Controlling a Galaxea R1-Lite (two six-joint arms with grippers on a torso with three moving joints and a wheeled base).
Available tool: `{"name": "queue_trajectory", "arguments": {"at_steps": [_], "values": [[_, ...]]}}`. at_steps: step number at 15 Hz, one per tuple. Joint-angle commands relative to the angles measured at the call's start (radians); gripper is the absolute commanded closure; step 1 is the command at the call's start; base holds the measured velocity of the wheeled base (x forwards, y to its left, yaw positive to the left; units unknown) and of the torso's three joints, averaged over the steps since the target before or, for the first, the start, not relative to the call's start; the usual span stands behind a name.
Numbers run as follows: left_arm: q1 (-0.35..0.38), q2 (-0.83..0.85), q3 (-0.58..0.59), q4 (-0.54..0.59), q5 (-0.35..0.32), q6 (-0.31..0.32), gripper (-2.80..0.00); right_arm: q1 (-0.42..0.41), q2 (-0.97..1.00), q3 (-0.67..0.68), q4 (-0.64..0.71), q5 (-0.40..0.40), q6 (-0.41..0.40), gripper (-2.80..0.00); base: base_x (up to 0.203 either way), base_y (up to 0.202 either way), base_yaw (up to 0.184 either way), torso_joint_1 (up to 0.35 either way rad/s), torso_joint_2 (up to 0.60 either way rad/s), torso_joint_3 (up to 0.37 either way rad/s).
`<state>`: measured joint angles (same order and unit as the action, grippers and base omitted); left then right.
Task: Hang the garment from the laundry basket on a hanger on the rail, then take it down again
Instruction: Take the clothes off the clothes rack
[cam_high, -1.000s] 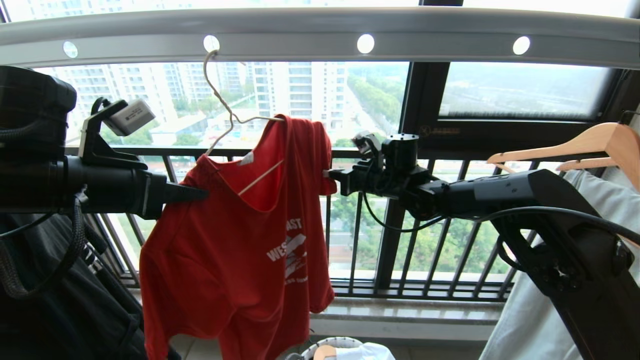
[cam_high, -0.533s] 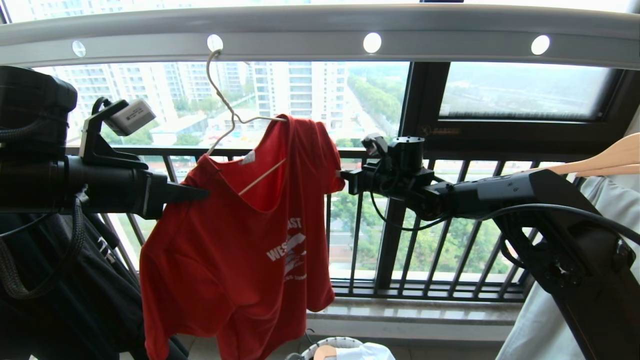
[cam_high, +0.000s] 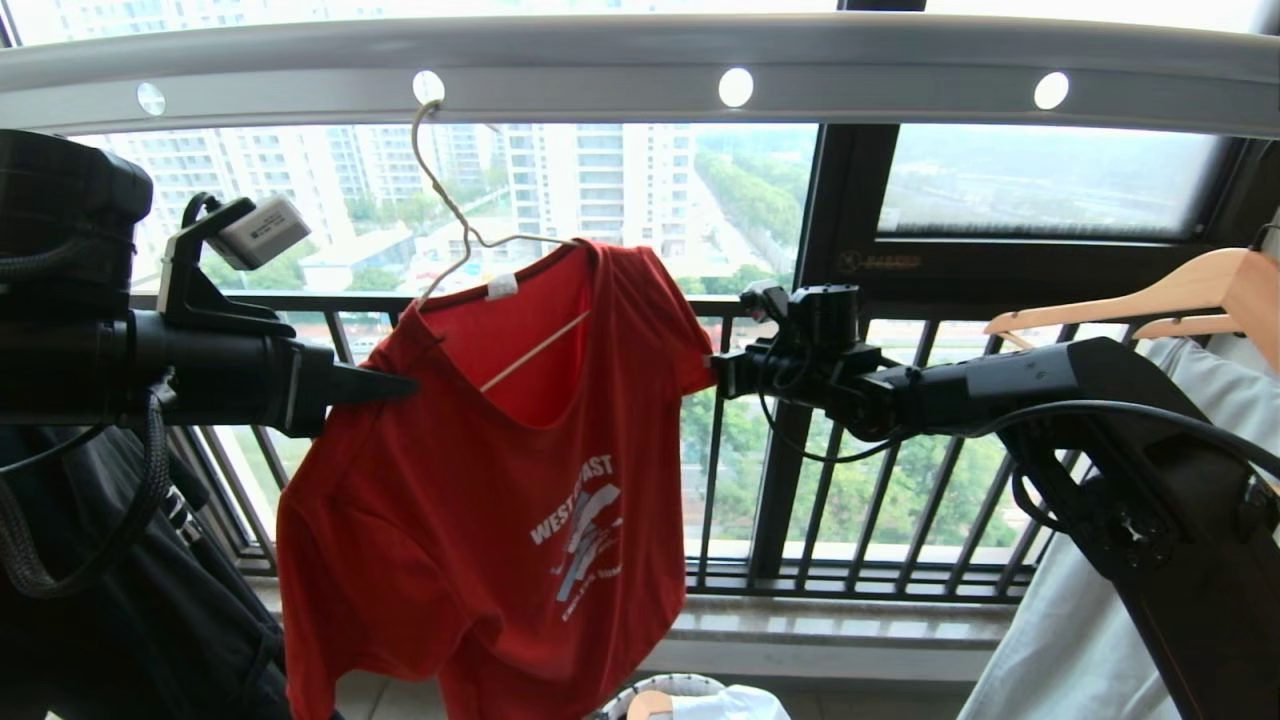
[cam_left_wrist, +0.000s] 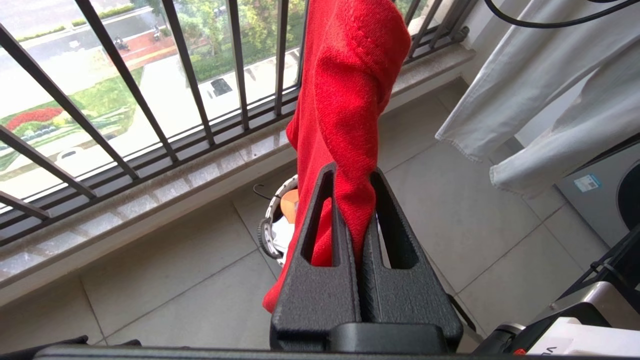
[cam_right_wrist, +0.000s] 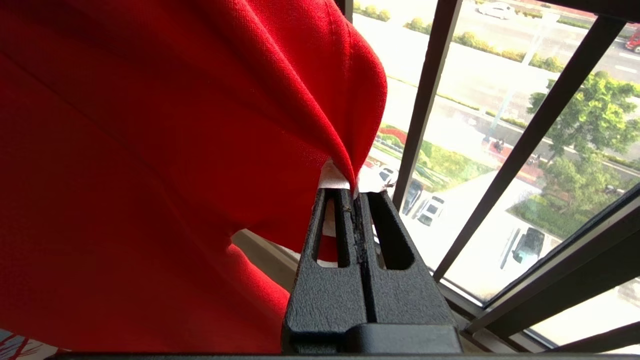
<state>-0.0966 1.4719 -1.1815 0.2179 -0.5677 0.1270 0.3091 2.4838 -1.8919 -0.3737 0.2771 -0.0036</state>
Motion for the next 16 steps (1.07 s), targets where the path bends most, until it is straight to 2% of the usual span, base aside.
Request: {"name": "queue_trajectory", "arguments": {"at_steps": [1, 5, 8, 9, 16], "values": [[0.0, -0.005, 0.0, 0.001, -0.003, 0.0, 0.0, -0.007, 0.007, -0.004, 0.017, -0.023, -0.002, 0.0, 0.0, 0.0, 0.0, 0.0, 0.0, 0.0], [0.0, -0.005, 0.0, 0.001, -0.003, 0.0, 0.0, -0.021, -0.007, 0.005, 0.076, -0.104, -0.006, 0.0, 0.0, 0.0, 0.0, 0.0, 0.0, 0.0], [0.0, -0.005, 0.0, 0.001, -0.003, 0.0, 0.0, -0.014, -0.092, 0.07, 0.072, -0.113, -0.004, 0.0, 0.0, 0.0, 0.0, 0.0, 0.0, 0.0], [0.0, -0.004, 0.0, 0.001, -0.003, 0.0, 0.0, -0.007, -0.118, 0.086, 0.067, -0.114, -0.003, -2.8, 0.0, 0.0, 0.0, 0.0, 0.0, 0.0], [-0.002, -0.002, 0.0, 0.001, -0.005, 0.0, 0.0, 0.025, -0.296, 0.271, 0.062, -0.11, 0.003, -2.8, 0.0, 0.0, 0.0, 0.0, 0.0, 0.0]]}}
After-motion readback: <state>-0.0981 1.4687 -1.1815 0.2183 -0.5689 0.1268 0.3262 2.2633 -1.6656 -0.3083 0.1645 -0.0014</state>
